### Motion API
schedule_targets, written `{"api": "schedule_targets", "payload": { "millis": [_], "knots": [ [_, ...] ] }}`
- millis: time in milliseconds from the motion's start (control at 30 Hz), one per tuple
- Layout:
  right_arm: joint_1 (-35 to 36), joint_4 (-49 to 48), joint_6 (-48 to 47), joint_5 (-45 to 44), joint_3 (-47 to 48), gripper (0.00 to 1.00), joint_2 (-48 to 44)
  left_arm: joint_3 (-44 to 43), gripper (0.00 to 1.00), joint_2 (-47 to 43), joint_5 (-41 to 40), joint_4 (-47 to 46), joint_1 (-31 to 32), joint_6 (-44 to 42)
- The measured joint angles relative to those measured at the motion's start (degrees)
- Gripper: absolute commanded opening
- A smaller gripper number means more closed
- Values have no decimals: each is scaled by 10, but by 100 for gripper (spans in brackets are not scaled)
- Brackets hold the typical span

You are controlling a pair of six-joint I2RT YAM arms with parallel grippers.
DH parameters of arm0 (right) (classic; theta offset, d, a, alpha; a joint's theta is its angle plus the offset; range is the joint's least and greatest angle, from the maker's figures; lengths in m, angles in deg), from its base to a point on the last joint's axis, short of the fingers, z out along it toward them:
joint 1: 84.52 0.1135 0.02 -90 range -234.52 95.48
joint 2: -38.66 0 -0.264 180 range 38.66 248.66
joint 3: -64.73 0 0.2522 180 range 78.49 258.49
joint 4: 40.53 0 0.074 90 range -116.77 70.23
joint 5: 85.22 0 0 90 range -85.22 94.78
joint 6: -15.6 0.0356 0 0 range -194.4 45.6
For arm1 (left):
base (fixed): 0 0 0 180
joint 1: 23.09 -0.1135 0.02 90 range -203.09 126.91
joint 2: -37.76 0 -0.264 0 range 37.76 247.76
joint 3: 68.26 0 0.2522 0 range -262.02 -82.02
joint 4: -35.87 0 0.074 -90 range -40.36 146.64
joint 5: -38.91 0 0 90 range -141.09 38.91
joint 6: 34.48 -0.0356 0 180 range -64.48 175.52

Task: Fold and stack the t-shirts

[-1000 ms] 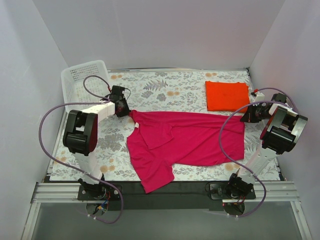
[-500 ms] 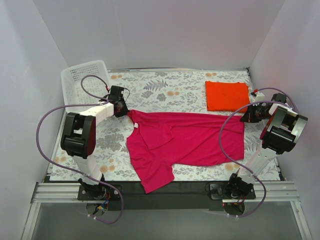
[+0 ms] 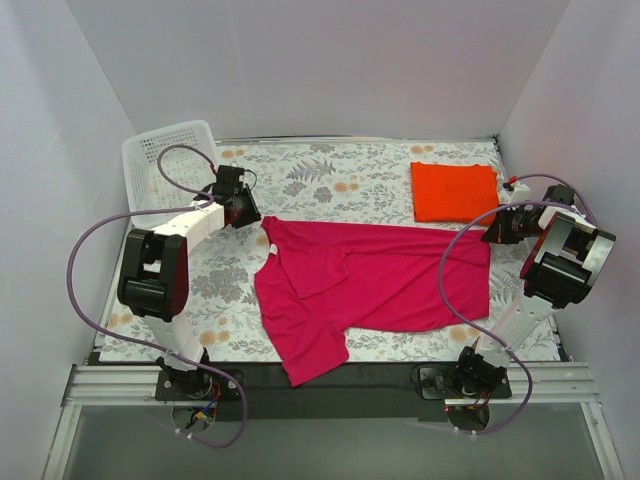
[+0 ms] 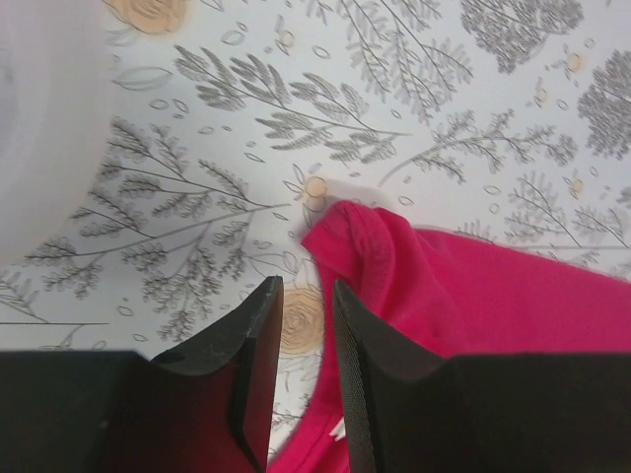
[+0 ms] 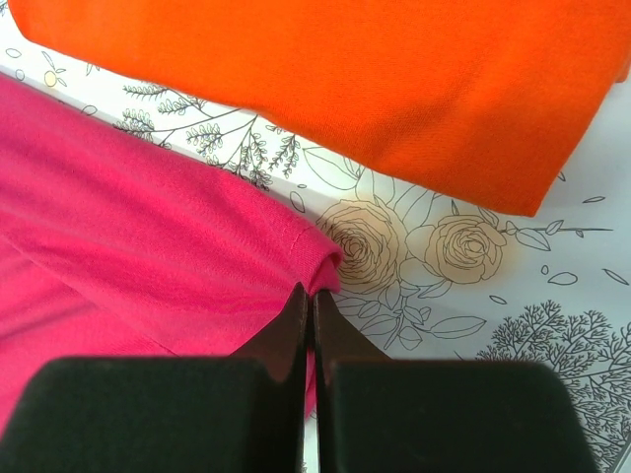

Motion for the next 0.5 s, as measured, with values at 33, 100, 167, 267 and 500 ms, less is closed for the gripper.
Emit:
{"api": "schedule_targets", "payload": {
  "millis": [33, 100, 167, 267, 500],
  "knots": [
    [0, 0, 0, 0, 0, 1, 0, 1, 27, 0, 13, -2, 0, 4],
    [0, 0, 0, 0, 0, 1, 0, 2, 27, 0, 38, -2, 0, 11],
    [0, 0, 0, 0, 0, 1, 0, 2, 27, 3, 61, -10, 0, 19],
    [0, 0, 0, 0, 0, 1, 0, 1, 28, 16, 88, -19, 1, 30],
    [0, 0, 0, 0, 0, 1, 2, -9, 28, 58, 119, -27, 3, 47]
  ]
}}
